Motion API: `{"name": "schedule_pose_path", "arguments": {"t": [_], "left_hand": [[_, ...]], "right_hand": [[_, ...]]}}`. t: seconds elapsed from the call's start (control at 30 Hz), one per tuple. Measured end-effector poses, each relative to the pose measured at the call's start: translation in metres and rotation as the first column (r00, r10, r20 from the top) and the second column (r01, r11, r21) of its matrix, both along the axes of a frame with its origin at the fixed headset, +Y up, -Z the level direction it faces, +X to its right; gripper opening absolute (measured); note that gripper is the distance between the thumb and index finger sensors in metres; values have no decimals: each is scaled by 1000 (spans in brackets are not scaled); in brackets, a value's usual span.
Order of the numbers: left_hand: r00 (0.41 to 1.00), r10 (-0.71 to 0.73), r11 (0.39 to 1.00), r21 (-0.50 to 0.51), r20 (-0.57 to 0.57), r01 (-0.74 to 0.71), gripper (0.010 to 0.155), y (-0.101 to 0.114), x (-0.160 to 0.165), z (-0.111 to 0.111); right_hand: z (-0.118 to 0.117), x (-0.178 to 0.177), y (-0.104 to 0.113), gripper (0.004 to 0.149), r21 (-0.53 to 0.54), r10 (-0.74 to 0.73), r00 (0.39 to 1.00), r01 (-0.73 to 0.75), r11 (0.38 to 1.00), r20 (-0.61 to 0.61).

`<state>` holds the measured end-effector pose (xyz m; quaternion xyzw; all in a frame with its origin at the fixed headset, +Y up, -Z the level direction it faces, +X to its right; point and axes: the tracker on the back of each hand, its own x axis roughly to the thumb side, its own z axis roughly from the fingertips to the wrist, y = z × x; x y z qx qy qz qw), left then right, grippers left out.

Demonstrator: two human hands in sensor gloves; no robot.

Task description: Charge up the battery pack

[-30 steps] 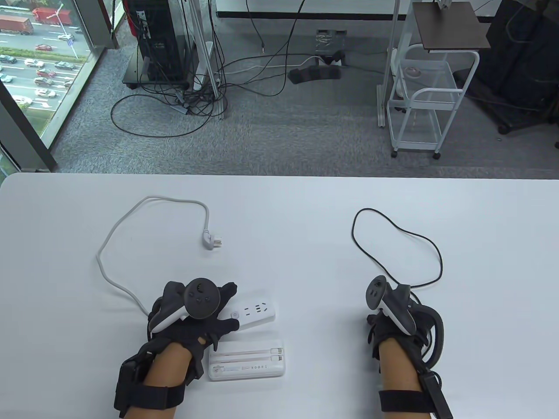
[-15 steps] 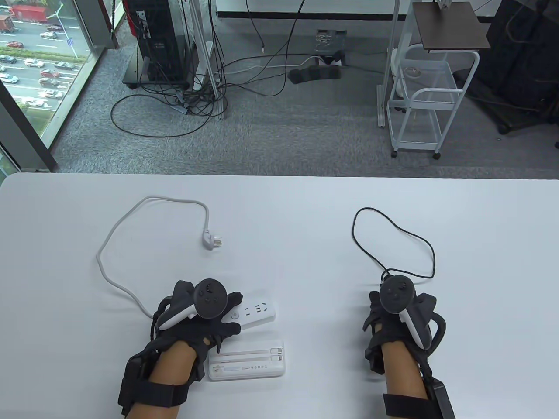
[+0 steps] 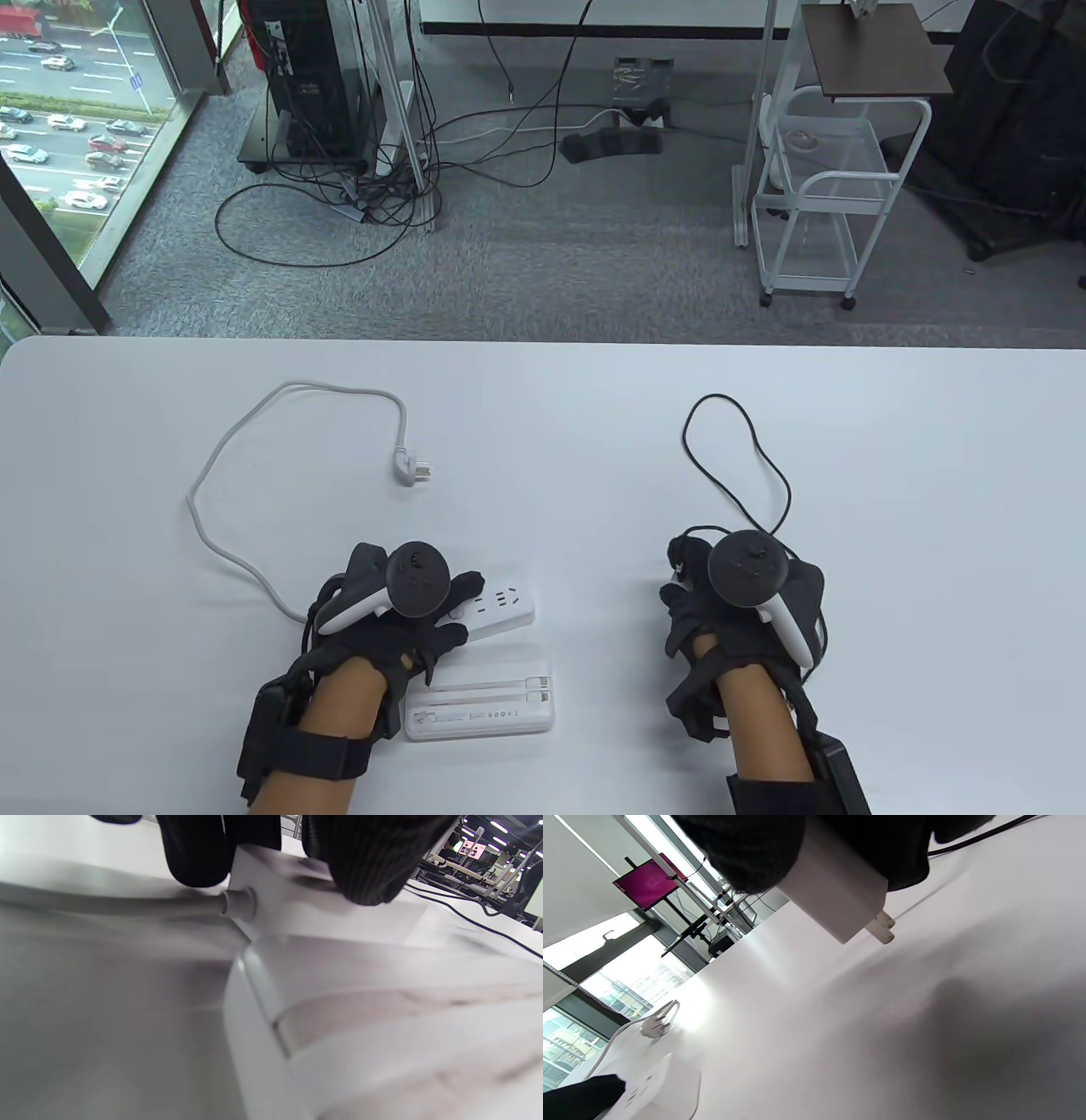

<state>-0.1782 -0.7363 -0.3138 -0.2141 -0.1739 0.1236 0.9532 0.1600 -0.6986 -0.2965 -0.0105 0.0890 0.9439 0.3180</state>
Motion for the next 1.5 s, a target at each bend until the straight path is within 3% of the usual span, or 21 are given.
{"name": "schedule_pose_path", "arguments": {"t": [0.27, 0.57, 0.93, 1.5], "left_hand": [[1000, -3, 1000, 1, -1, 3, 71, 0, 1, -1], [1000, 6, 1000, -10, -9, -6, 71, 0, 1, -1], [1000, 7, 1000, -19, -15, -7, 71, 0, 2, -1], [1000, 15, 999, -29, -19, -16, 72, 1, 1, -1]], "right_hand": [[-5, -43, 7, 61, 33, 59, 986, -55, 998, -155], [-14, -90, 9, 62, 4, 24, 951, -24, 1000, -309], [-19, -126, 5, 62, 4, -11, 929, 13, 1000, -370], [-24, -153, -3, 62, 5, -45, 909, 52, 999, -414]]}}
